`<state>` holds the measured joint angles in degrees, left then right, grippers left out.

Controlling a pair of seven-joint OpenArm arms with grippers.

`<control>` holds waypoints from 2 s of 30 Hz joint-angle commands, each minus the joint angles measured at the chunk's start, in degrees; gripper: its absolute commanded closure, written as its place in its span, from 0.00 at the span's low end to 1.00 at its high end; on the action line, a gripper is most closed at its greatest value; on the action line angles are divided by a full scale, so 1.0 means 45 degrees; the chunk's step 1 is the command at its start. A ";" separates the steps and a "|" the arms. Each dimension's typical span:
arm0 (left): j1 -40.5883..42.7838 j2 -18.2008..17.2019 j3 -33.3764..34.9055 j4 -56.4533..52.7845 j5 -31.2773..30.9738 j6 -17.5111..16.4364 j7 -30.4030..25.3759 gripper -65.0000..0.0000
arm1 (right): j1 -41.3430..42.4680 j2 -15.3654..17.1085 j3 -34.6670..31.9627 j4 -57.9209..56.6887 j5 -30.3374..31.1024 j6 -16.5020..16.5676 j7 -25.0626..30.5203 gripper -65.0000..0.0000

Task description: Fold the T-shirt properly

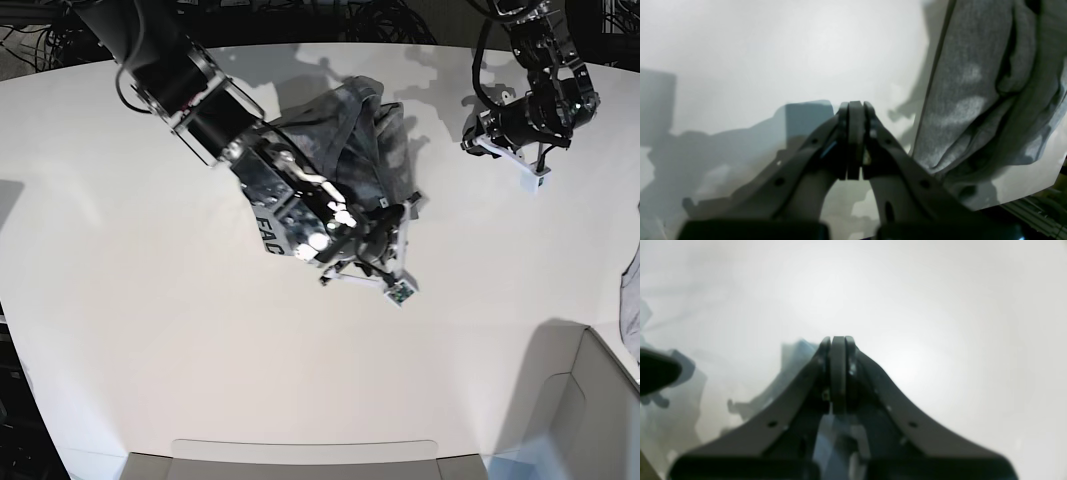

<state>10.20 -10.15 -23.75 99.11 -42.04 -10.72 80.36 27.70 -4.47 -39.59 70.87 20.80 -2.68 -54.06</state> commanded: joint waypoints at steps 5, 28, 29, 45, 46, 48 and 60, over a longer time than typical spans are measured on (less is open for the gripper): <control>-0.0088 -0.0078 -0.0046 0.0217 -0.0220 -0.0030 -0.0079 1.00 | 0.0535 -0.0306 -0.0022 -0.0521 -0.0060 -0.0001 0.0244 1.00; -0.1475 -0.0547 0.5541 0.3343 -0.0279 -0.0050 -0.0079 1.00 | -0.5307 0.5594 0.7929 0.6786 0.0057 0.0038 0.0224 1.00; -0.1611 -0.0762 0.6264 0.3343 -0.0279 -0.0050 -0.0079 1.00 | -0.5600 0.5731 0.8125 0.6708 0.0057 0.0038 0.0224 1.00; -0.2432 -0.2735 1.2789 0.1350 -0.0162 -0.0030 -0.1984 1.00 | -0.6615 0.4871 0.8203 0.5066 -0.0079 0.3672 0.0283 1.00; -0.2451 -0.2735 1.2789 0.0862 -0.0162 -0.0030 -0.2043 1.00 | -0.6615 0.4910 0.7871 0.5066 -0.0079 0.3672 0.0283 1.00; -0.2686 -0.2735 1.2769 -0.0056 -0.0162 0.0067 -0.2199 1.00 | -0.6596 0.4969 0.7128 0.5086 -0.0079 0.3672 0.0283 1.00; -0.4385 -0.3048 0.7709 -0.2909 -0.0240 0.1494 -0.3449 1.00 | -0.7807 0.6297 0.2948 0.8251 -0.0060 0.3672 0.0283 1.00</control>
<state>-8.32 -23.94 11.11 84.77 -41.80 -4.23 66.00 -8.36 23.62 -26.89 107.13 20.69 14.00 -53.76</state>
